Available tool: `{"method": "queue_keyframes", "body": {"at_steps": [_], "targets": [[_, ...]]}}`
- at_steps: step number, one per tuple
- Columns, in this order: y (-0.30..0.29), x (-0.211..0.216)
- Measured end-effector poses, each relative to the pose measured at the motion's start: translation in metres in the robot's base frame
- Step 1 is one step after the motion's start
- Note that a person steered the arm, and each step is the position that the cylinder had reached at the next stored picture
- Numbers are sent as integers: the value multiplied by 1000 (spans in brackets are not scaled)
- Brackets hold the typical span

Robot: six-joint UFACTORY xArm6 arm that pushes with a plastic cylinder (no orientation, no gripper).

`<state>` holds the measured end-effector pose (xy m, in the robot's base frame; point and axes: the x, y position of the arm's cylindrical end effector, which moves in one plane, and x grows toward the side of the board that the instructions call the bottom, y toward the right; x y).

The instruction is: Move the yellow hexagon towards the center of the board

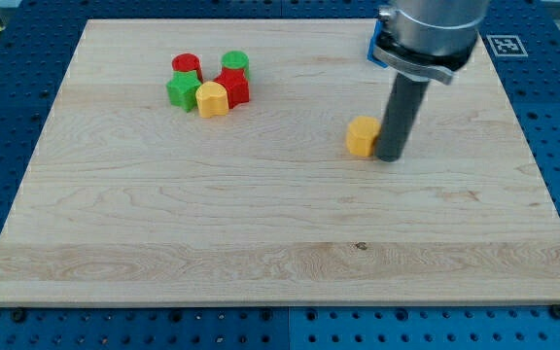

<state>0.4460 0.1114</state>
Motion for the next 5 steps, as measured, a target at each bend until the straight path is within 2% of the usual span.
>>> {"method": "queue_keyframes", "body": {"at_steps": [1, 2, 5], "targets": [[-36, -17], [-43, -19], [-33, -73]]}}
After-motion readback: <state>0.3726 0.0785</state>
